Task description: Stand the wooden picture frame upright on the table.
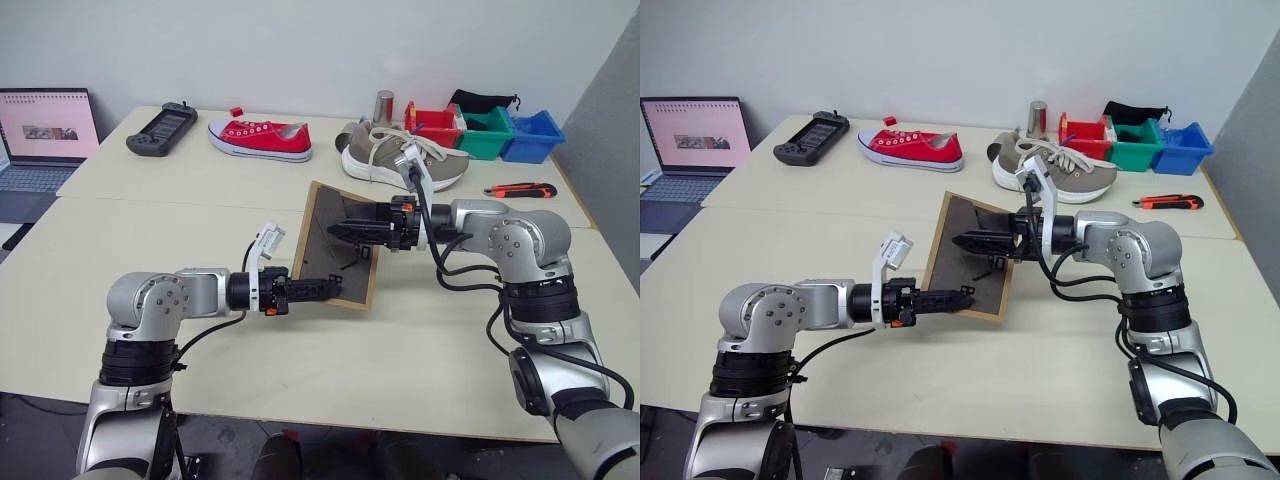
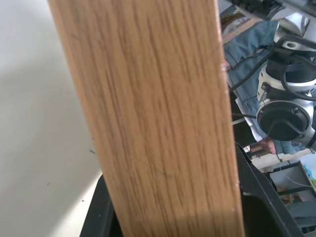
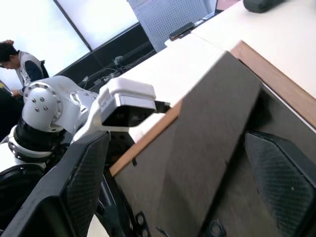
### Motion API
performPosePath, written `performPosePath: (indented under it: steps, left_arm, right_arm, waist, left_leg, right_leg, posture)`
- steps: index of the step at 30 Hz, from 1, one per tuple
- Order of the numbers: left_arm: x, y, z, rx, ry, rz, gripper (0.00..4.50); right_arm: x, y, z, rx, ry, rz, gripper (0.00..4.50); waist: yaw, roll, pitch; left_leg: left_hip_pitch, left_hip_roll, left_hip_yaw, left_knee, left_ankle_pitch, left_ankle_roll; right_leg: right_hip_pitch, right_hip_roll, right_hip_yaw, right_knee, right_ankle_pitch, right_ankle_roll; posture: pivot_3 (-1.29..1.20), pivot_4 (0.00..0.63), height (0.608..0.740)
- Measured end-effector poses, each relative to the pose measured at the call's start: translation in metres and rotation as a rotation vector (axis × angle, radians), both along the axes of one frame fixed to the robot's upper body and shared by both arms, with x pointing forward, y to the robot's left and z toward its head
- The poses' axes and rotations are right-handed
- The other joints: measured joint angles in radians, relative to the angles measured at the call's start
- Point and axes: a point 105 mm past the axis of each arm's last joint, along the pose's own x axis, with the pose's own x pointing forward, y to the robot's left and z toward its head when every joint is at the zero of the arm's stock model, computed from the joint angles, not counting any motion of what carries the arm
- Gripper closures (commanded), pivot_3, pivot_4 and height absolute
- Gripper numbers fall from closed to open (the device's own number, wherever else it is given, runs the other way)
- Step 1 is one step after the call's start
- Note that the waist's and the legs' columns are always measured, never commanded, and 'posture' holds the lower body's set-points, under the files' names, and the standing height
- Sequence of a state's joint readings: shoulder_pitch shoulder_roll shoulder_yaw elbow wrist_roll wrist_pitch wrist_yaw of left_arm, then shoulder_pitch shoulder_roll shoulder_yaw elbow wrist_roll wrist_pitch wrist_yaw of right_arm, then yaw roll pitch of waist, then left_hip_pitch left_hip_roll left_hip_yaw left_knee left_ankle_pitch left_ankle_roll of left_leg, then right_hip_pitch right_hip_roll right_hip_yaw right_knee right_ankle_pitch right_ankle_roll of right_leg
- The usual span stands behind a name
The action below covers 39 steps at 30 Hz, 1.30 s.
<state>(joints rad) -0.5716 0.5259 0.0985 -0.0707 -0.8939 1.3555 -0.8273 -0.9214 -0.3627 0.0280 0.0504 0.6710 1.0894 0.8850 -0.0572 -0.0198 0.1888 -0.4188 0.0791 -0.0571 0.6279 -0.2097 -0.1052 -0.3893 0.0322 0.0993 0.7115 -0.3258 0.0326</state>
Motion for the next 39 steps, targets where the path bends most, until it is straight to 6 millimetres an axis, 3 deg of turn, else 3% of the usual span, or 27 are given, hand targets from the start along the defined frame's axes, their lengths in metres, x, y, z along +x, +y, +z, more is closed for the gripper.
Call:
performPosePath:
  steps: [5, 7, 9, 14, 19, 21, 24, 30, 34, 39]
  left_arm:
    - [-0.002, 0.003, -0.001, -0.007, 0.003, -0.005, 3.15]
    - [-0.003, 0.001, -0.001, -0.013, 0.003, -0.017, 3.15]
    - [-0.004, 0.0, -0.002, -0.008, 0.004, -0.02, 3.15]
    - [-0.003, 0.002, -0.006, 0.001, 0.014, -0.005, 3.15]
    - [-0.003, 0.005, -0.007, 0.008, 0.02, 0.002, 3.15]
    - [-0.004, 0.003, -0.007, 0.002, 0.028, -0.005, 3.15]
    - [-0.002, 0.006, -0.007, 0.003, 0.041, 0.013, 3.15]
    - [-0.002, 0.002, -0.004, -0.029, 0.098, 0.0, 3.15]
    - [-0.003, -0.002, 0.007, -0.093, 0.133, -0.019, 3.15]
    - [-0.008, -0.008, 0.008, -0.113, 0.179, -0.046, 3.15]
  right_arm:
    - [-0.036, -0.005, 0.021, 0.068, 0.052, 0.176, 0.06]
    - [-0.041, -0.008, 0.024, 0.062, 0.055, 0.194, 0.06]
    - [-0.039, -0.012, 0.021, 0.038, 0.027, 0.168, 0.06]
    - [-0.004, -0.042, -0.004, -0.065, -0.018, -0.08, 0.06]
    - [-0.002, -0.075, 0.008, -0.093, -0.079, -0.149, 0.06]
    - [-0.006, -0.092, 0.002, -0.18, -0.146, -0.172, 0.06]
    - [0.007, -0.111, -0.009, -0.362, -0.382, -0.264, 0.06]
    - [0.024, -0.11, -0.063, -0.687, -0.994, -0.177, 0.06]
    - [0.034, -0.102, -0.064, -0.748, -1.421, -0.134, 0.06]
    - [0.036, -0.074, -0.049, -0.616, -1.7, -0.097, 0.06]
  waist:
    - [0.0, 0.0, 0.0]
    - [0.0, 0.0, 0.0]
    - [0.0, 0.0, 0.0]
    - [0.0, 0.0, 0.0]
    - [0.0, 0.0, 0.0]
    - [0.002, 0.0, 0.0]
    - [0.002, 0.0, 0.0]
    - [-0.001, 0.0, 0.0]
    - [-0.003, 0.0, 0.0]
    - [-0.003, -0.001, 0.0]
  left_leg:
    - [0.0, 0.0, 0.0, 0.0, 0.0, 0.0]
    - [0.0, 0.0, 0.0, 0.0, 0.0, 0.0]
    - [0.0, 0.0, 0.0, 0.0, 0.0, 0.0]
    - [-0.001, 0.0, 0.0, 0.0, 0.0, 0.0]
    - [-0.002, 0.0, 0.0, -0.001, 0.0, 0.0]
    - [-0.002, 0.0, 0.0, 0.0, 0.0, 0.0]
    - [-0.002, 0.0, 0.0, 0.0, 0.0, 0.0]
    - [-0.002, 0.0, 0.001, 0.0, 0.0, 0.0]
    - [-0.001, 0.0, 0.001, 0.0, 0.0, -0.001]
    - [0.001, 0.0, 0.001, 0.0, 0.002, -0.004]
  right_leg:
    - [0.0, 0.0, 0.0, 0.0, 0.0, 0.0]
    - [0.0, 0.0, 0.0, 0.0, 0.0, 0.0]
    - [0.0, 0.0, 0.0, -0.001, 0.0, 0.0]
    - [-0.001, 0.0, 0.0, -0.001, 0.0, 0.0]
    - [-0.001, 0.0, 0.0, -0.004, 0.0, 0.0]
    - [0.0, 0.0, 0.0, -0.004, 0.0, 0.0]
    - [0.0, 0.0, 0.0, -0.006, -0.002, 0.004]
    - [0.0, 0.0, 0.001, -0.006, -0.001, 0.002]
    - [0.0, 0.0, 0.001, -0.004, 0.0, 0.0]
    - [0.0, 0.0, 0.002, -0.001, 0.0, 0.0]
  posture:
    - [0.0, 0.15, 0.74]
    - [0.0, 0.15, 0.74]
    - [0.0, 0.15, 0.74]
    - [0.0, 0.15, 0.74]
    - [0.0, 0.15, 0.74]
    - [0.0, 0.15, 0.74]
    - [0.0, 0.15, 0.74]
    - [0.0, 0.15, 0.74]
    - [0.0, 0.15, 0.74]
    - [0.0, 0.15, 0.74]
